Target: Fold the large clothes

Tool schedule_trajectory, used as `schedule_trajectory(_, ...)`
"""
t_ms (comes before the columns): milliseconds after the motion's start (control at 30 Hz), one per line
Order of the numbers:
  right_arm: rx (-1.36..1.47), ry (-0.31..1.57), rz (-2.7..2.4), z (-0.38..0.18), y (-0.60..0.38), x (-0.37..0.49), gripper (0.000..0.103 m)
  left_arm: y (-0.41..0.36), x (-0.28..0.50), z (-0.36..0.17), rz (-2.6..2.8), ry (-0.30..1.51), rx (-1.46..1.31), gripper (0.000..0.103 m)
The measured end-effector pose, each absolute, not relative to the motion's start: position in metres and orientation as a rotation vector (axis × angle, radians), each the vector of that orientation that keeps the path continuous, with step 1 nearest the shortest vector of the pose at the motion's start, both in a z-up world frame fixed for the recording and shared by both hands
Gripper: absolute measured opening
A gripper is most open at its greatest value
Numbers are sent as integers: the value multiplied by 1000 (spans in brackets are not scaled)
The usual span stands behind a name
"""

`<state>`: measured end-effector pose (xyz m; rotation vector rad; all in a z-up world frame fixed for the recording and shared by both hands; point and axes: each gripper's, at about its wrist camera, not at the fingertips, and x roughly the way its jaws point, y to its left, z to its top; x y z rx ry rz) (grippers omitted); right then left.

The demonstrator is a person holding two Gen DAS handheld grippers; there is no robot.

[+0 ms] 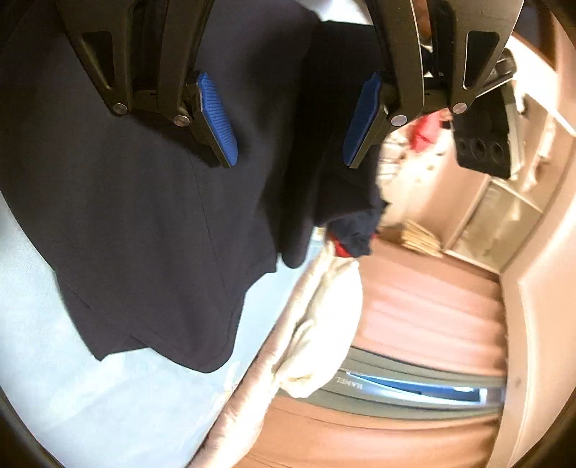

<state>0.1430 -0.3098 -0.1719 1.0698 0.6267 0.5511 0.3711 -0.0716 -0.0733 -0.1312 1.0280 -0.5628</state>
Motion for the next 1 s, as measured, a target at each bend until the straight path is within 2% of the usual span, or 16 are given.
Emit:
schedule_trajectory(133, 1119, 612, 585, -169, -309, 131, 70, -58, 350, -46, -742, 981, -297, 53)
schedule_trajectory(200, 1102, 608, 601, -162, -309, 123, 75, -34, 335, -26, -781, 891, -376, 54)
schedule_trajectory(367, 1049, 637, 653, -155, -287, 130, 78, 23, 317, -11, -549, 773, -357, 55)
schedule_trajectory(567, 934, 725, 654, -147, -265, 150, 78, 29, 309, -71, -432, 938, -238, 55)
schedule_trajectory(833, 796, 864, 676, -151, -239, 182, 78, 6, 305, -120, -520, 1032, -173, 55)
schedule_trajectory(900, 757, 877, 673, -152, -237, 188, 76, 5, 305, -127, -539, 1036, -171, 57)
schedule_trajectory(1000, 661, 922, 624, -155, -227, 198, 60, 8, 298, -130, -576, 1016, -170, 59)
